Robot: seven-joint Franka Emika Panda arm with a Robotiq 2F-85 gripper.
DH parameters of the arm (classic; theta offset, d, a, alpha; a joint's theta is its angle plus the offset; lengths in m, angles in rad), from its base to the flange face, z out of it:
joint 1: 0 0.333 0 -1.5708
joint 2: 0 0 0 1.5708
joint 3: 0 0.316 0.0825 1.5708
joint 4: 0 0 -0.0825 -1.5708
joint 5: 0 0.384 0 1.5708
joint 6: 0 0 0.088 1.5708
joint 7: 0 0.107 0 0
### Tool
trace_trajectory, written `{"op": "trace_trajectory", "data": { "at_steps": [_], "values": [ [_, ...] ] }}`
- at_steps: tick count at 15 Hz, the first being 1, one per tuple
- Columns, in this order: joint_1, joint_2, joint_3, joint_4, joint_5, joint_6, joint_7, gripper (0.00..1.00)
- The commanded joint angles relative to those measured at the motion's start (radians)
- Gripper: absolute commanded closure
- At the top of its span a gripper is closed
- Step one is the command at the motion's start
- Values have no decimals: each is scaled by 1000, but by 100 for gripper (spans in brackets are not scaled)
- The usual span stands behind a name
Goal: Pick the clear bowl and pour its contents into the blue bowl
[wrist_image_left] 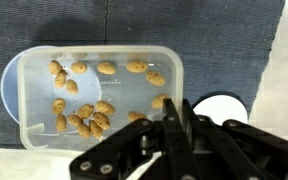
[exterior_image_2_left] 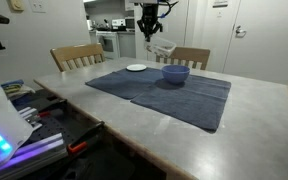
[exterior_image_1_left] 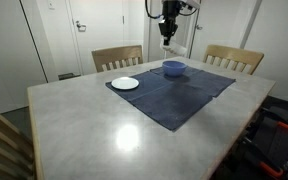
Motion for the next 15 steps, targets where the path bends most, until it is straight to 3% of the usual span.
{"op": "trace_trajectory", "data": {
  "at_steps": [1, 6, 10, 15],
  "values": [
    [-43, -1, 29, 10, 121, 3, -86, 98],
    [-42, -17, 17, -31, 130, 74, -120, 98],
    [-69, -5, 35, -52, 175, 183, -233, 98],
    [-111, 6, 52, -67, 259, 219, -343, 98]
  ]
}}
